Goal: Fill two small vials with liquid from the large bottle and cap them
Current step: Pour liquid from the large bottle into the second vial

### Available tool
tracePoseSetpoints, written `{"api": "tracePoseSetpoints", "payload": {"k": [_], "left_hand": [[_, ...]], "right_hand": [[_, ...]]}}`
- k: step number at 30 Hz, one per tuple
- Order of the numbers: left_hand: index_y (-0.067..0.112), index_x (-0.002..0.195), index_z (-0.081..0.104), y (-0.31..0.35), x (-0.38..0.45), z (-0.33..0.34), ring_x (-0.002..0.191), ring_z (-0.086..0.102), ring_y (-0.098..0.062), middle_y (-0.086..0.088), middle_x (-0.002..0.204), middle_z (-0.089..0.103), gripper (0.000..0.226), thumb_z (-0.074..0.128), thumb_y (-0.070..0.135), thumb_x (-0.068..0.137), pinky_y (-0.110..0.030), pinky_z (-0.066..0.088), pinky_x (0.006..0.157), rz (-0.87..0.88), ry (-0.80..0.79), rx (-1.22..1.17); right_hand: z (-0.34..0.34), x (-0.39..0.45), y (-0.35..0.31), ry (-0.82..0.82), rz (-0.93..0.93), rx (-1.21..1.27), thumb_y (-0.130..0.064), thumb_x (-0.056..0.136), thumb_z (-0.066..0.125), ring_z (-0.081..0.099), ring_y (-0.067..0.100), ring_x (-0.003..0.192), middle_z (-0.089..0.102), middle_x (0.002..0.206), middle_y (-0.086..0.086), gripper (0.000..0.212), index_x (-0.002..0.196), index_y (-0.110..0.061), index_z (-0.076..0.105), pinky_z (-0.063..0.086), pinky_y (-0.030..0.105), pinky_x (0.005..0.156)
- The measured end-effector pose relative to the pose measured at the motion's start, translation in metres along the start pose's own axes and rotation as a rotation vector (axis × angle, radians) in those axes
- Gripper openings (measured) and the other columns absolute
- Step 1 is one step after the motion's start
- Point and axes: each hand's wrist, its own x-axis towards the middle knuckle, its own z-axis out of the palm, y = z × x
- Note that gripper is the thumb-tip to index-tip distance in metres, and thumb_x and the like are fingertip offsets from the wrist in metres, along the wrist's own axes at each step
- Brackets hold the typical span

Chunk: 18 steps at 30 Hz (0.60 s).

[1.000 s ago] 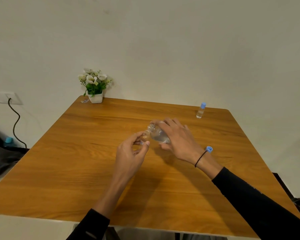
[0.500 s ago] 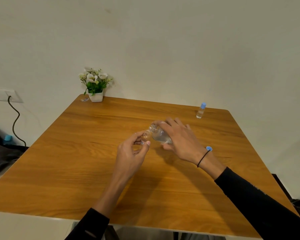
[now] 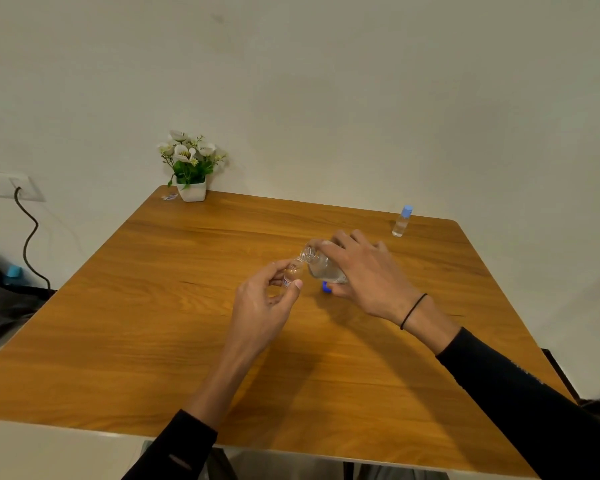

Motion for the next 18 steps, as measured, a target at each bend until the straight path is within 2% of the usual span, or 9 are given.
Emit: {"api": "tracePoseSetpoints", "payload": {"k": [3,7,13,18], "left_hand": [[0.030,0.128,0.070,-0.0018,0.0006,0.0004,0.101,0.067,0.000,0.016,0.104,0.073,0.035,0.076,0.018,0.096,-0.016,0.062,0.074,0.001,0.003,0.011],[0.037,0.124,0.067,-0.0012,0.0003,0.0005,0.100,0.067,0.002,0.017,0.103,0.073,0.035,0.077,0.018,0.096,-0.015,0.060,0.072,0.004,-0.004,0.006],[0.035,0.122,0.068,0.0003,0.0010,0.0012,0.100,0.066,0.004,0.018,0.102,0.072,0.033,0.077,0.018,0.096,-0.011,0.058,0.070,0.006,0.003,0.022],[0.038,0.120,0.069,-0.0002,0.0020,0.0017,0.098,0.067,0.003,0.019,0.100,0.073,0.034,0.078,0.018,0.094,-0.013,0.060,0.071,-0.009,0.010,0.029]], "right_hand": [[-0.0018,0.0005,0.0013,-0.013,-0.004,-0.012,-0.042,0.089,0.078,0.044,0.017,0.124,0.049,0.140,-0.007,0.083,0.154,-0.045,0.027,0.044,0.042,0.093],[-0.0036,0.0016,0.0022,-0.032,-0.010,-0.026,-0.041,0.089,0.078,0.045,0.018,0.124,0.049,0.140,-0.007,0.082,0.154,-0.045,0.027,0.046,0.044,0.093],[-0.0042,0.0035,0.0038,-0.045,-0.011,-0.039,-0.042,0.089,0.077,0.045,0.018,0.121,0.050,0.137,-0.007,0.081,0.153,-0.045,0.027,0.046,0.044,0.091],[-0.0073,0.0039,0.0041,-0.050,-0.017,-0.067,-0.044,0.089,0.077,0.045,0.018,0.123,0.049,0.137,-0.007,0.081,0.153,-0.045,0.027,0.046,0.046,0.092]]}}
